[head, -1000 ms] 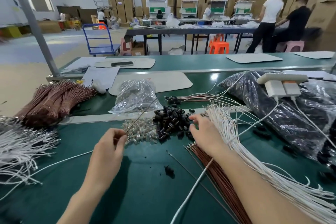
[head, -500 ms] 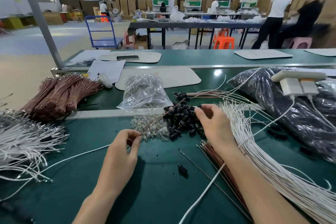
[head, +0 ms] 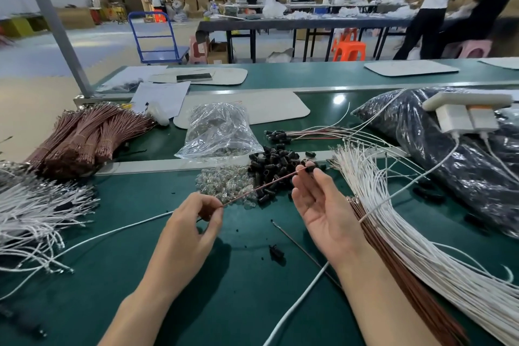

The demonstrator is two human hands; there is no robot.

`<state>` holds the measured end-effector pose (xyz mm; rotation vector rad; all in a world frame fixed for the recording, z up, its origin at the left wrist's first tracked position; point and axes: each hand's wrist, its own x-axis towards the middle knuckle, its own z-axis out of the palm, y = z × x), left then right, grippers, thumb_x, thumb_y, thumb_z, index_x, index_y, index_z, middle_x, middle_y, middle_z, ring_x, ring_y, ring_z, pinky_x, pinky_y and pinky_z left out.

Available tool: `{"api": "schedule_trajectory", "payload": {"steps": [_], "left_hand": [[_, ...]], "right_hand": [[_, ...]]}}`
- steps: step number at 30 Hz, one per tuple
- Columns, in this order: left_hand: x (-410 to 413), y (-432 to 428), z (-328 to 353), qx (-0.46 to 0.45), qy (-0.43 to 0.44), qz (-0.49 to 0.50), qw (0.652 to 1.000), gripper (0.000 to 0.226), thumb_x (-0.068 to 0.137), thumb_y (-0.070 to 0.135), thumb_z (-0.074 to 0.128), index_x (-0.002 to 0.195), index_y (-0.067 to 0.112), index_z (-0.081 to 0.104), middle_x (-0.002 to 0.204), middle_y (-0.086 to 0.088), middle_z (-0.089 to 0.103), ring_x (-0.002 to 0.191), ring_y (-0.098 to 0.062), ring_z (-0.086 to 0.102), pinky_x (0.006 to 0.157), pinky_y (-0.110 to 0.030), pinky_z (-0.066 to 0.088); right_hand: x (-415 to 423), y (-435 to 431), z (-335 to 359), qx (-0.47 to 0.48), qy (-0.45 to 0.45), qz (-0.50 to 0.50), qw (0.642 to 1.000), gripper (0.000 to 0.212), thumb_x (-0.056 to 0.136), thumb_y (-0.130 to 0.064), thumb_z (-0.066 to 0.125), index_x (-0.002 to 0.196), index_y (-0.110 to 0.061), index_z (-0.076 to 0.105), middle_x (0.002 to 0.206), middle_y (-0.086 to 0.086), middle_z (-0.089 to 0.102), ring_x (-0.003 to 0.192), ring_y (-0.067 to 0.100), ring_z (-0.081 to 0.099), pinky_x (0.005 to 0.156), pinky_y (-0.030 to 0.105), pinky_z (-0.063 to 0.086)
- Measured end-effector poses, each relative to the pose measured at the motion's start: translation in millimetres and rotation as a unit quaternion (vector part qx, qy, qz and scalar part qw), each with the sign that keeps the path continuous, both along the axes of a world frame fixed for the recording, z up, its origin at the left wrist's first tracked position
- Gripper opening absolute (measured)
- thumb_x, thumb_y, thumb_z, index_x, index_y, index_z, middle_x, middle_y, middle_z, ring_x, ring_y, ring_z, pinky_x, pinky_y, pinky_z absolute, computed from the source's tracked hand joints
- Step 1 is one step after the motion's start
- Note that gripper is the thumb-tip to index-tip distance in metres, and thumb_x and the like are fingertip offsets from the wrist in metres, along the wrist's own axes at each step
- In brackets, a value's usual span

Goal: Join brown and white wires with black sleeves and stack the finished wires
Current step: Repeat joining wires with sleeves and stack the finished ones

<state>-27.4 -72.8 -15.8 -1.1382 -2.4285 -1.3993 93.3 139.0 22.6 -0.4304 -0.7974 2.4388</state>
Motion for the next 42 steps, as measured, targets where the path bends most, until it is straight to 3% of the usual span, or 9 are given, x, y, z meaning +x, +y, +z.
{"api": "schedule_trajectory", "payload": {"steps": [10,18,26,31,35,42], "left_hand": [[1,1,0,0.003,0.008,-0.001,1.000,0.018,0.094,0.030,0.062,0.095,0.047,0.055,0.099,0.021,0.063,0.098,-0.006,0.061,0.072,-0.010,0.045],[0,0,-1,0.006,0.008,0.008,1.000,0.015,0.094,0.031,0.061,0.094,0.044,0.055,0.098,0.018,0.063,0.098,-0.009,0.061,0.075,-0.016,0.048],[0,0,-1,0.004,0.005,0.013,1.000,0.011,0.095,0.035,0.059,0.094,0.045,0.056,0.098,0.020,0.064,0.097,-0.005,0.061,0.075,-0.012,0.045],[-1,0,-1,0.004,-0.018,0.006,1.000,0.008,0.098,0.037,0.056,0.092,0.041,0.058,0.092,0.016,0.066,0.084,-0.008,0.061,0.063,-0.013,0.042],[0,1,-1,0.009,-0.023,0.000,1.000,0.009,0.099,0.036,0.056,0.091,0.038,0.059,0.088,0.015,0.064,0.062,-0.001,0.052,0.056,-0.011,0.038],[-1,0,-2,0.017,-0.037,0.005,0.999,0.010,0.099,0.041,0.054,0.092,0.037,0.059,0.085,0.013,0.063,0.061,-0.011,0.048,0.053,-0.012,0.036]], "right_hand": [[-4,0,-5,0.049,-0.037,0.002,0.998,0.017,0.093,-0.024,0.066,0.086,-0.021,0.081,0.111,0.009,0.076,0.092,0.019,0.074,0.065,0.029,0.060],[-7,1,-10,0.129,-0.083,-0.036,0.987,0.017,0.099,-0.021,0.060,0.107,-0.017,0.074,0.105,0.008,0.076,0.088,0.017,0.073,0.061,0.028,0.059],[-9,-2,-10,0.171,-0.091,-0.041,0.980,0.018,0.100,-0.017,0.058,0.107,-0.016,0.075,0.100,0.009,0.076,0.085,0.019,0.073,0.060,0.028,0.059],[-8,-2,-10,0.163,-0.072,-0.033,0.984,0.018,0.100,-0.017,0.058,0.108,-0.016,0.074,0.103,0.010,0.076,0.089,0.022,0.074,0.063,0.029,0.059],[-8,-1,-10,0.141,-0.059,-0.030,0.988,0.019,0.100,-0.016,0.057,0.112,-0.013,0.071,0.107,0.012,0.075,0.090,0.024,0.074,0.065,0.030,0.061],[-9,-2,-10,0.139,-0.074,-0.013,0.987,0.018,0.102,-0.017,0.054,0.112,-0.015,0.069,0.108,0.012,0.076,0.089,0.024,0.076,0.065,0.028,0.061]]}}
